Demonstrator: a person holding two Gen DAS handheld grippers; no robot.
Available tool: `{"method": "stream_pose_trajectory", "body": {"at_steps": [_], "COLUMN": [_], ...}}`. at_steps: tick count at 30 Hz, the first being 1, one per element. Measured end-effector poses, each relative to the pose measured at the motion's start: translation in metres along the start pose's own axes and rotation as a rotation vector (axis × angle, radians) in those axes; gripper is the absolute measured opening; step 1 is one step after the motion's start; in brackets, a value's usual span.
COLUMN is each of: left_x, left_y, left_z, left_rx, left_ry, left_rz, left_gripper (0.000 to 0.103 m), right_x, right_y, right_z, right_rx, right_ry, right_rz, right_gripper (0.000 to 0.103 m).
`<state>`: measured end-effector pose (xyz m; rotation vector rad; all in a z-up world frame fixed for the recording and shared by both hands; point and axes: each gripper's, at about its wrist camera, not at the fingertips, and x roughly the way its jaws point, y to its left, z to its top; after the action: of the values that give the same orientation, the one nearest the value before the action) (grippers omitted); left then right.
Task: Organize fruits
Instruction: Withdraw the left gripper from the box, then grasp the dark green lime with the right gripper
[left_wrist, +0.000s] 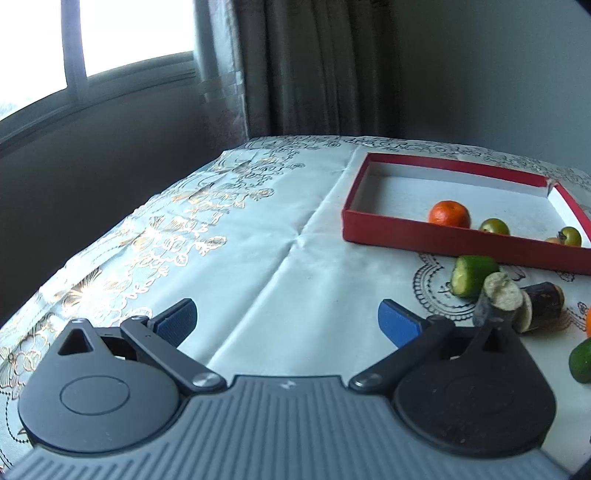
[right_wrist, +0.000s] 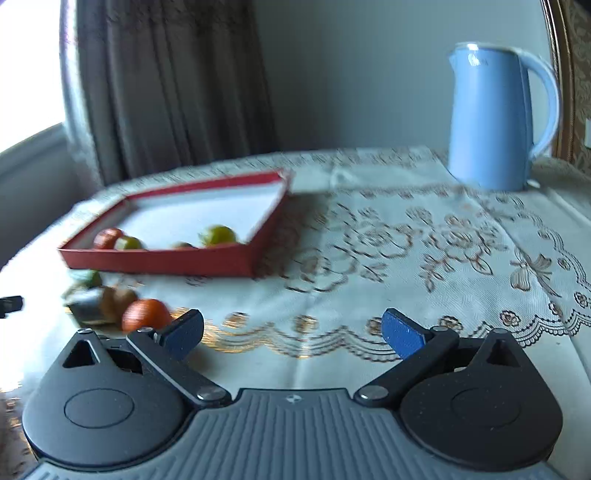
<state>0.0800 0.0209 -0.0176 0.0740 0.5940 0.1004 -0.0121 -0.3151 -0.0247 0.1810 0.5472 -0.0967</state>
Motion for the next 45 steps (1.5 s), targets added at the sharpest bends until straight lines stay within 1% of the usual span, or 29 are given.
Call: {"method": "stream_pose_trajectory", "body": {"at_steps": [3, 4, 6, 8, 10, 12, 15, 18, 21, 23, 25, 26, 29, 36, 40, 42, 43, 44, 45], "left_x": [0.007, 0.011, 0.019, 0.017, 0.016, 0.015, 0.015, 0.015, 0.015, 0.015, 0.015, 0.015, 0.015, 0.015, 0.015, 0.015, 0.015, 0.016, 0.016], "left_y": [0.011, 0.011, 0.011, 0.012, 0.011, 0.011, 0.012, 0.012, 0.012, 0.012, 0.012, 0.012, 0.012, 0.013, 0.013, 0.014, 0.013, 0.013, 0.013], "left_z": [-0.006, -0.009, -0.011, -0.012, -0.014, -0.016, -0.016, -0.015, -0.015, -0.015, -0.015, -0.015, -0.015, -0.014, -0.014, -0.014, -0.014, -0.014, -0.014], "left_rx": [-0.051, -0.052, -0.04, -0.041, -0.024, -0.026, -0.035, -0.04, -0.041, -0.042, -0.045, -0.046, -0.05, -0.057, -0.059, -0.061, -0.062, -0.063, -0.063], "left_ry": [0.019, 0.032, 0.09, 0.085, 0.09, 0.086, 0.087, 0.087, 0.085, 0.085, 0.084, 0.084, 0.082, 0.079, 0.077, 0.076, 0.075, 0.075, 0.074], "left_rz": [-0.006, -0.007, -0.033, -0.042, -0.052, -0.057, -0.064, -0.065, -0.065, -0.065, -0.067, -0.068, -0.07, -0.078, -0.081, -0.082, -0.082, -0.083, -0.082], "left_gripper": [0.103, 0.103, 0.103, 0.103, 0.103, 0.103, 0.103, 0.103, 0.103, 0.103, 0.103, 0.103, 0.103, 0.103, 0.103, 0.103, 0.103, 0.103, 0.103], "right_x": [-0.024, -0.032, -0.044, -0.056, -0.063, -0.066, -0.064, -0.058, -0.05, -0.042, -0.032, -0.027, -0.015, 0.001, 0.016, 0.018, 0.019, 0.019, 0.019], "right_y": [0.014, 0.021, 0.034, 0.049, 0.061, 0.071, 0.081, 0.088, 0.091, 0.094, 0.095, 0.095, 0.1, 0.111, 0.114, 0.117, 0.118, 0.118, 0.118], "right_z": [-0.006, -0.009, -0.015, -0.021, -0.026, -0.029, -0.03, -0.033, -0.035, -0.035, -0.034, -0.033, -0.034, -0.03, -0.027, -0.028, -0.029, -0.029, -0.029], "right_rx": [-0.045, -0.071, -0.137, -0.203, -0.261, -0.292, -0.304, -0.32, -0.312, -0.297, -0.271, -0.256, -0.252, -0.27, -0.264, -0.282, -0.286, -0.288, -0.285], "right_ry": [-0.07, -0.087, -0.107, -0.12, -0.121, -0.112, -0.081, -0.053, -0.019, 0.004, 0.038, 0.058, 0.081, 0.09, 0.134, 0.126, 0.124, 0.12, 0.112], "right_rz": [0.061, 0.08, 0.115, 0.148, 0.173, 0.192, 0.225, 0.236, 0.264, 0.276, 0.295, 0.304, 0.288, 0.244, 0.225, 0.215, 0.211, 0.207, 0.189], "right_gripper": [0.103, 0.103, 0.103, 0.103, 0.103, 0.103, 0.103, 0.103, 0.102, 0.095, 0.066, 0.062, 0.061, 0.061, 0.061, 0.061, 0.056, 0.047, 0.035]}}
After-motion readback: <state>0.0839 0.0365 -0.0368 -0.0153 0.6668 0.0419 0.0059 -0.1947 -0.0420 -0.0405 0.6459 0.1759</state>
